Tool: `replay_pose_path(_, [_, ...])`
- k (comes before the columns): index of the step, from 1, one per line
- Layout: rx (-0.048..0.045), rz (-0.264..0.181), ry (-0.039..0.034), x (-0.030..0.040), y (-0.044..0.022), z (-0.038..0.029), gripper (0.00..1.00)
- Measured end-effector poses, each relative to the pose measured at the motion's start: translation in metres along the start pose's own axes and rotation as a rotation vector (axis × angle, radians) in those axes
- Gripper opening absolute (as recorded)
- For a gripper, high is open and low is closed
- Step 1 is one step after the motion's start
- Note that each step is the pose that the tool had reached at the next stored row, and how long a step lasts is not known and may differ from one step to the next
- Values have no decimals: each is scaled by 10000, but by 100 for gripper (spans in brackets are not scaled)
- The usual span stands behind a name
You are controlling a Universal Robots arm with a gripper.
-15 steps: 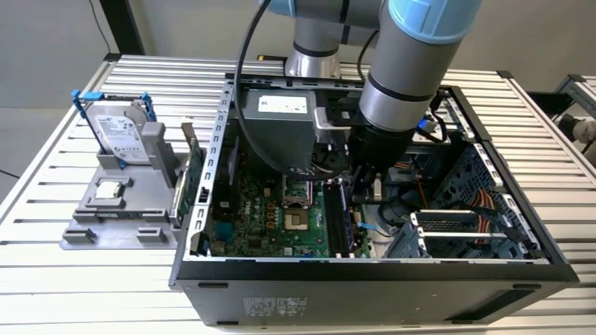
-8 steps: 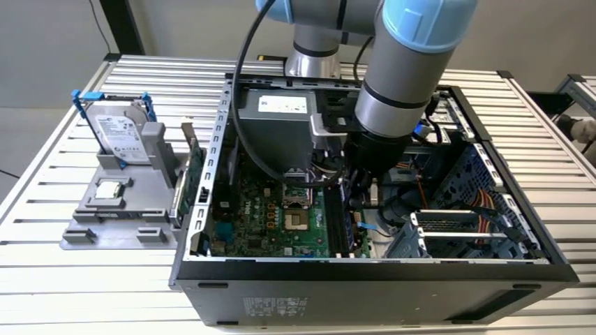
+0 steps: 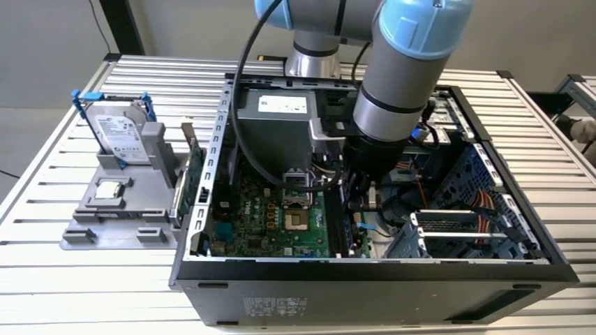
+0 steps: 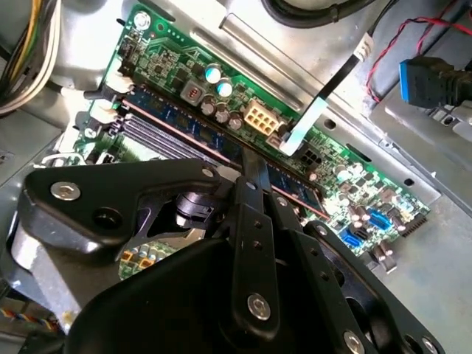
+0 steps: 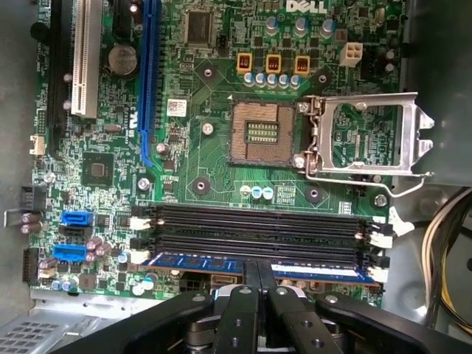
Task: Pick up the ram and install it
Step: 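Press down the ram until it locks into place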
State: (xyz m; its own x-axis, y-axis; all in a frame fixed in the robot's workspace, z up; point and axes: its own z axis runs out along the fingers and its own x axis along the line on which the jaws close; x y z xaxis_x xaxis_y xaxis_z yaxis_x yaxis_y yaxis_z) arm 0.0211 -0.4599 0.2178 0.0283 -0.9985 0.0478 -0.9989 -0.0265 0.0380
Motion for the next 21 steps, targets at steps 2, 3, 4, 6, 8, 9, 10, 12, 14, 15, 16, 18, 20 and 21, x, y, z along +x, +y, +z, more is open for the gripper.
replay_pose_path(2, [8, 0, -21, -2, 0, -34, 0])
replay_pose_path(3, [11, 0, -38, -2, 1, -73, 0])
replay_pose_path(4, [6, 0, -23, 2, 4, -121, 0])
replay_pose_path(6, [4, -1, -20, 8, 8, -214, 0])
replay_pose_path(8, [5, -1, -18, 13, 11, -307, 0])
replay_pose_path(9, [4, 0, -16, 16, 13, -351, 0])
replay_pose_path(10, [5, 0, -17, 18, 15, -396, 0])
replay_pose_path(12, [2, -1, -14, 22, 18, -480, 0])
replay_pose_path(14, [1, -1, -16, 26, 21, -566, 0])
replay_pose_path(15, [1, -1, -17, 28, 23, -613, 0])
replay_pose_path(16, [1, -1, -16, 31, 25, -657, 0])
replay_pose_path(18, [1, -1, -17, 33, 27, -718, 0])
replay_pose_path(20, [1, -1, -17, 36, 29, -773, 0])
replay_pose_path(21, [0, -1, -14, 37, 30, -799, 0])
